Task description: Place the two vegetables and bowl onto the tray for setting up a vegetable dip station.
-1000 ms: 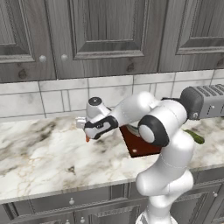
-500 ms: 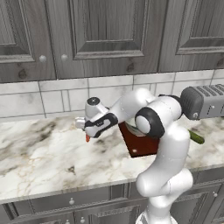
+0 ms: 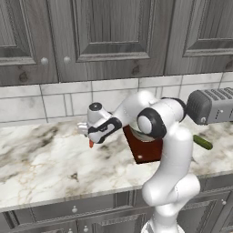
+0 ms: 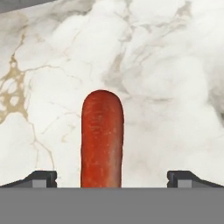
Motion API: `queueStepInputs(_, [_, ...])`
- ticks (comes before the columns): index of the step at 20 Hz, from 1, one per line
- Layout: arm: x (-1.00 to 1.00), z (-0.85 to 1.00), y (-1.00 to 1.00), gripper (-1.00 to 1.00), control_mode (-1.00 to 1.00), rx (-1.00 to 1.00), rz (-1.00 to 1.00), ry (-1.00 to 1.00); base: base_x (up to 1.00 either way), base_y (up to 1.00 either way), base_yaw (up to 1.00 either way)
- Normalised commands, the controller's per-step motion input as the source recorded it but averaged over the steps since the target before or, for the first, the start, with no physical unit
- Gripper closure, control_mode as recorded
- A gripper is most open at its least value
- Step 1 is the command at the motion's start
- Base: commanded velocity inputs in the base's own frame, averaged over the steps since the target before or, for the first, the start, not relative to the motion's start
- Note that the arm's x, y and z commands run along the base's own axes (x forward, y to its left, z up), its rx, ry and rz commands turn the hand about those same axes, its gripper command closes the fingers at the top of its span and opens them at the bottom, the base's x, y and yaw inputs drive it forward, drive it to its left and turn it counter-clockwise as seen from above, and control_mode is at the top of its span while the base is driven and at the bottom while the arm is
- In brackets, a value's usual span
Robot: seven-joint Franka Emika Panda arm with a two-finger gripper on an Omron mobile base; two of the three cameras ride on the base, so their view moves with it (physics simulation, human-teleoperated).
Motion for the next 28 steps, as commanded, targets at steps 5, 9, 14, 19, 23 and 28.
queueStepInputs(5, [0.14, -0.13, 0.05, -1.0, -1.0, 0.0, 0.0, 0.0, 0.0, 0.0, 0.0])
queueStepInputs(9, [0.14, -0.13, 0.07, -1.0, -1.0, 0.0, 0.0, 0.0, 0.0, 0.0, 0.0])
queueStepInputs(14, [0.12, -0.14, 0.09, -1.0, -1.0, 0.0, -0.01, 0.0, 0.0, 0.0, 0.0])
queueStepInputs(19, [0.06, -0.12, 0.05, 1.0, -1.0, 0.0, -0.03, 0.02, 0.0, 0.0, 0.0])
queueStepInputs(23, [-0.03, -0.06, 0.0, 1.0, -1.0, 0.0, -0.05, 0.04, 0.0, 0.0, 0.0])
queueStepInputs(28, [-0.23, 0.0, 0.0, 1.0, -1.0, 0.02, -0.02, 0.01, 0.0, 0.0, 0.0])
